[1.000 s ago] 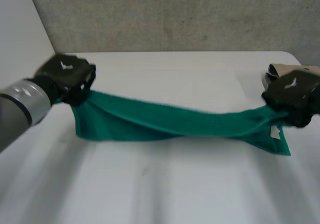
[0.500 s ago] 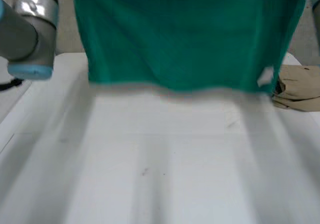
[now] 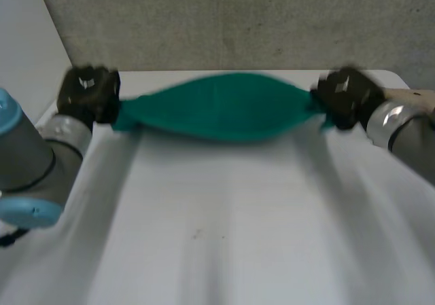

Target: Fold the laundry.

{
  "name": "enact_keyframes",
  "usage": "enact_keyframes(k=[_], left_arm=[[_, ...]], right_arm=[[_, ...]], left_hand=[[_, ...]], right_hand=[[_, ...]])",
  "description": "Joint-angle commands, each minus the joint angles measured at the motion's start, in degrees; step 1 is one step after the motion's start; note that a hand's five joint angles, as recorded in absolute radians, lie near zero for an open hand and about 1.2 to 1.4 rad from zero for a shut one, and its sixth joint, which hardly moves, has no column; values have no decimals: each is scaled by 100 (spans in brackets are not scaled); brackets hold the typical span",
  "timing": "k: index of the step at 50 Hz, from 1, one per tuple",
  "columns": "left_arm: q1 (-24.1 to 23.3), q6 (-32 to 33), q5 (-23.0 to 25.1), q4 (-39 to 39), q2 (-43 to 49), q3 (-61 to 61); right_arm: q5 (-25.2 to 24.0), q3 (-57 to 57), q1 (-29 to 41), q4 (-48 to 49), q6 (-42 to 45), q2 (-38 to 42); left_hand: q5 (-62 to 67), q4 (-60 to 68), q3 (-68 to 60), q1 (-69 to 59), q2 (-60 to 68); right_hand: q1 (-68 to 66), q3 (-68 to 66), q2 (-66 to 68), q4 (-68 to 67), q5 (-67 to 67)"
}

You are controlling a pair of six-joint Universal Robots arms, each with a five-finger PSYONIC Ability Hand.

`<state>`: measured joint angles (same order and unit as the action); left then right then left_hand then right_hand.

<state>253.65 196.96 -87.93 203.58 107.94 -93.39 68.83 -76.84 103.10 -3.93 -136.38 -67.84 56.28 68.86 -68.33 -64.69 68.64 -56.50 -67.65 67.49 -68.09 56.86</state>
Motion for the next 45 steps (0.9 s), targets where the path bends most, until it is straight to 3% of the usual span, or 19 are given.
enact_keyframes(k=[1, 10, 19, 24, 31, 36, 45], left_arm=[[88, 289, -5, -512, 52, -557], [317, 1265, -5, -1540, -184, -1111], [273, 2047, -5, -3174, -817, -1682], [194, 2109, -14, -3764, -1090, -1849], [106, 2109, -22, -3238, -1055, -1727], [97, 2109, -57, -2474, -504, -1446], [97, 2083, -67, -2060, 464, -567]], right_arm=[[25, -692, -299, -1231, 1578, 245], [271, -1017, -466, -1803, 1632, 166], [447, -1719, -1002, -3392, 2218, -931], [412, -2019, -1064, -3580, 2651, -1320], [350, -2063, -1047, -2570, 2028, -1162], [464, -1897, -1003, -2226, 1808, -538], [482, -1230, -1012, -1393, 1019, -230]], left_hand=[[1372, 1114, -1167, -1531, 1136], [1372, 1114, -1167, -1531, 1136], [1372, 1114, -1167, -1531, 1136], [1372, 1114, -1167, -1531, 1136], [1372, 1114, -1167, -1531, 1136], [1372, 1114, -1167, -1531, 1136], [1372, 1114, -1167, -1531, 1136]], right_hand=[[-2350, -1235, 1251, -1191, 1314], [-2350, -1235, 1251, -1191, 1314], [-2350, -1235, 1251, -1191, 1314], [-2350, -1235, 1251, -1191, 1314], [-2350, -1235, 1251, -1191, 1314], [-2350, -1235, 1251, -1191, 1314], [-2350, -1235, 1251, -1191, 1314]])
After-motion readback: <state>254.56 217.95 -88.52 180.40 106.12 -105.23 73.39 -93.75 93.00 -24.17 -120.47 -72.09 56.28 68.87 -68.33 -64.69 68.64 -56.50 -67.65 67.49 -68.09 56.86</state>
